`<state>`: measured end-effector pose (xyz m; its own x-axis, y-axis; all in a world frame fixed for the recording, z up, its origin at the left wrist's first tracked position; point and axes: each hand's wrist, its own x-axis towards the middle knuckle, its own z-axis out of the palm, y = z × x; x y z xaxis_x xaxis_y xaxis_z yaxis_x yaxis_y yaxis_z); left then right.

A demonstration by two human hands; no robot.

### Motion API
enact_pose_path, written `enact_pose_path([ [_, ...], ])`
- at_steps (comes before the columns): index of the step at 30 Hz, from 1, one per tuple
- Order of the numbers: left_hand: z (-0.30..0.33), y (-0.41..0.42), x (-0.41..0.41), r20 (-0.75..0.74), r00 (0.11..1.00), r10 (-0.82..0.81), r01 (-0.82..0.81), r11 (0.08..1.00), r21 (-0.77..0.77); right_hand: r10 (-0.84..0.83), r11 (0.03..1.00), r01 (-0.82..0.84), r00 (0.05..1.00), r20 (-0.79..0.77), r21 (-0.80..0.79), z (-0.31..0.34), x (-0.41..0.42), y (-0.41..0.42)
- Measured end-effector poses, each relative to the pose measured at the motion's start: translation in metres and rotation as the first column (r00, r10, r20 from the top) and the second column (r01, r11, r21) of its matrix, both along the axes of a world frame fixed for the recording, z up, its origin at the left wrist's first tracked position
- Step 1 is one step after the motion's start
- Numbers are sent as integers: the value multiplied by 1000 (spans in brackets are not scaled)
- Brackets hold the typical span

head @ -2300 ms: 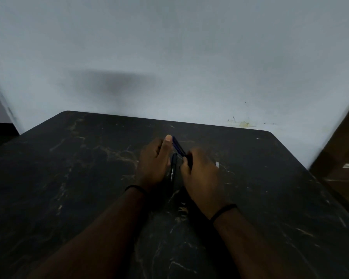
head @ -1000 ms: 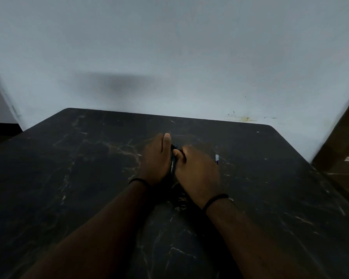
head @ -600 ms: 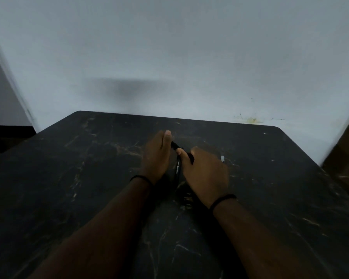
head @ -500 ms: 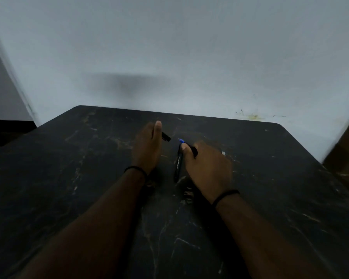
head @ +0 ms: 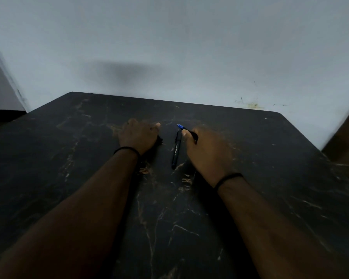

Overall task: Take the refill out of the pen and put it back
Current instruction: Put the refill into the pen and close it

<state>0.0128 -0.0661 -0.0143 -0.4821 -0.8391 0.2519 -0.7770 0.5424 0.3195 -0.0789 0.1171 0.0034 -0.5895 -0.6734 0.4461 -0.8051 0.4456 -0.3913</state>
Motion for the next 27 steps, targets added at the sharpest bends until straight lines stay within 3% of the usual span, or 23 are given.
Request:
enact_pose_path([
  [3,0,3,-2,23,998,55,-55,998,-26,2,1000,-2,1000,-2,-12,1,1,0],
  [6,3,10,-2,-231,971,64,-79,995,-59,8,996,-8,1000,1,-90,2,1,-1],
  [9,7,25,-4,-614,784,-91,43,995,-94,17,957,-8,999,28,-291,-2,-3,-2],
  [12,9,44,-12,-767,616,-182,318,948,31,56,929,-30,997,61,-370,-5,-6,-2],
  [15,11,56,-14,-868,486,-100,540,815,208,152,921,-92,979,133,-377,-9,-5,-2],
  [19,11,58,-7,-921,387,-33,796,516,316,241,919,-105,912,331,-381,-4,2,-5],
  [21,12,57,-4,-941,338,-12,877,366,311,336,911,-130,786,520,-392,-2,5,-5],
  [24,15,54,0,-950,312,11,922,237,305,489,871,-181,389,781,-456,2,4,0],
  [27,18,52,2,-961,275,10,952,137,274,541,830,-203,63,839,-520,7,-2,4],
])
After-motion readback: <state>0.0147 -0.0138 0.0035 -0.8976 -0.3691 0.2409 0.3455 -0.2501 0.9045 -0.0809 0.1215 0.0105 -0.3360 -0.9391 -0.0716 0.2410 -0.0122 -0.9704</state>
